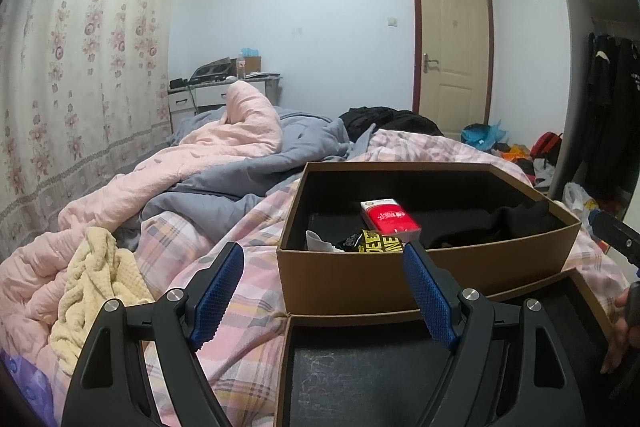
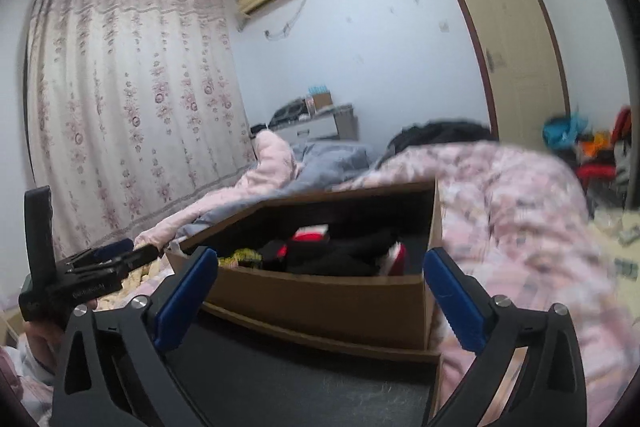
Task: Organize soft objects
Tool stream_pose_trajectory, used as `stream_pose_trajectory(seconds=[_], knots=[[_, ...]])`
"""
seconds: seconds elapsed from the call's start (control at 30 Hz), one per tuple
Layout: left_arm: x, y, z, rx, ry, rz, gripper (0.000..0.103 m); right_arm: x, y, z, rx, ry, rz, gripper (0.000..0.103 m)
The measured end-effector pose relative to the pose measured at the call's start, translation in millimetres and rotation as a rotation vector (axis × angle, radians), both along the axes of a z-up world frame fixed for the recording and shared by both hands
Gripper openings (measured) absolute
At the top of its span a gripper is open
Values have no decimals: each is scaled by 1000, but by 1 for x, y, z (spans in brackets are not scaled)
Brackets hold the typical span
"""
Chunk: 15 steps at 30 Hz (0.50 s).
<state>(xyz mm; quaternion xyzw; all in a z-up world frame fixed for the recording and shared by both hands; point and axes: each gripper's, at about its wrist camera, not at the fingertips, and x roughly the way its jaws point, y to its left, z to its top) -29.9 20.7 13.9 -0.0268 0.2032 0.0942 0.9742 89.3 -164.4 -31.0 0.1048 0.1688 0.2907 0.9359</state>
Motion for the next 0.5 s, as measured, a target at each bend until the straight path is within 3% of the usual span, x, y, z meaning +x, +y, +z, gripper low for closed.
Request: stream_pose_trajectory(seconds=[0.13, 0.33, 0.5], knots=[[1, -1, 0, 1, 2, 2, 79, -6, 1, 5, 4, -49, -29, 102], [0, -2, 1, 9, 4, 5, 79, -14, 14, 7, -72, -86, -45, 102], [0, -2, 2, 3, 10, 10, 79, -13, 14, 4, -99, -83, -47, 102]])
